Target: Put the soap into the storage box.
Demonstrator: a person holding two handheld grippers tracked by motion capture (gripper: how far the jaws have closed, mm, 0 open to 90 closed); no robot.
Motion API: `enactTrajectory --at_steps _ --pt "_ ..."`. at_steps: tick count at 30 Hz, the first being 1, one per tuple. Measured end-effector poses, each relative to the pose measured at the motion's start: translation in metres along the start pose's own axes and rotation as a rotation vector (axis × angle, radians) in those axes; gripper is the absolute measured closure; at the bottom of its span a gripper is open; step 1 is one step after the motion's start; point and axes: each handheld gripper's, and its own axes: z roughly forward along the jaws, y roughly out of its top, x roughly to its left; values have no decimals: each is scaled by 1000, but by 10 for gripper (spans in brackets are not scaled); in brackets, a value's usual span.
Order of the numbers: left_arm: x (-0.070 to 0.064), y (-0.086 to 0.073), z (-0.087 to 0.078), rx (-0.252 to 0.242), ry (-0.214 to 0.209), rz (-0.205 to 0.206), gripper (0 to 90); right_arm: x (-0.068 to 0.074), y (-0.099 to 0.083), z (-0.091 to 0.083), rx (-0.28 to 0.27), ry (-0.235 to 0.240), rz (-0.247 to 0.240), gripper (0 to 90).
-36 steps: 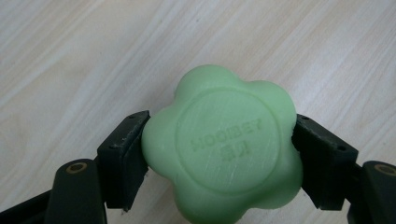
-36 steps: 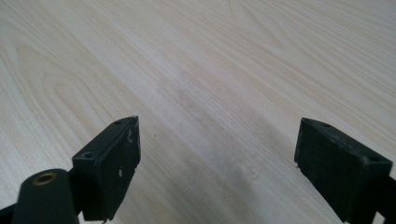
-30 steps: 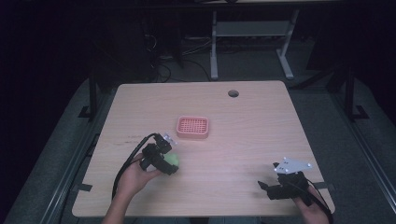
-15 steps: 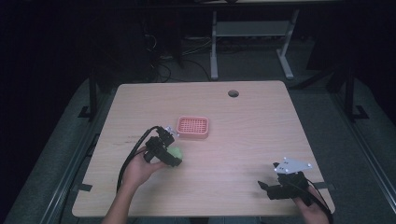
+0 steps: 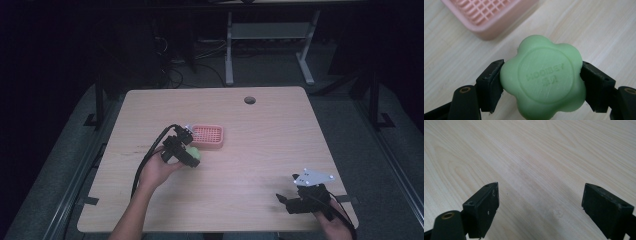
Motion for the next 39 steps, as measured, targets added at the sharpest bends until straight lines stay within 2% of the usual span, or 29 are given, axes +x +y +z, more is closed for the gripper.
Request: enactTrajectory --at_steps 16,20,23,39 --pt "9 36 2 7 26 -6 263 -1 0 -1 -8 0 4 138" --pt "10 49 4 25 48 14 263 -1 0 -2 -10 1 9 138" --pt "10 55 6 15 48 10 263 -2 -1 -2 -12 0 14 138" --pt "19 82 12 31 65 10 263 -3 -1 -3 -17 5 21 139"
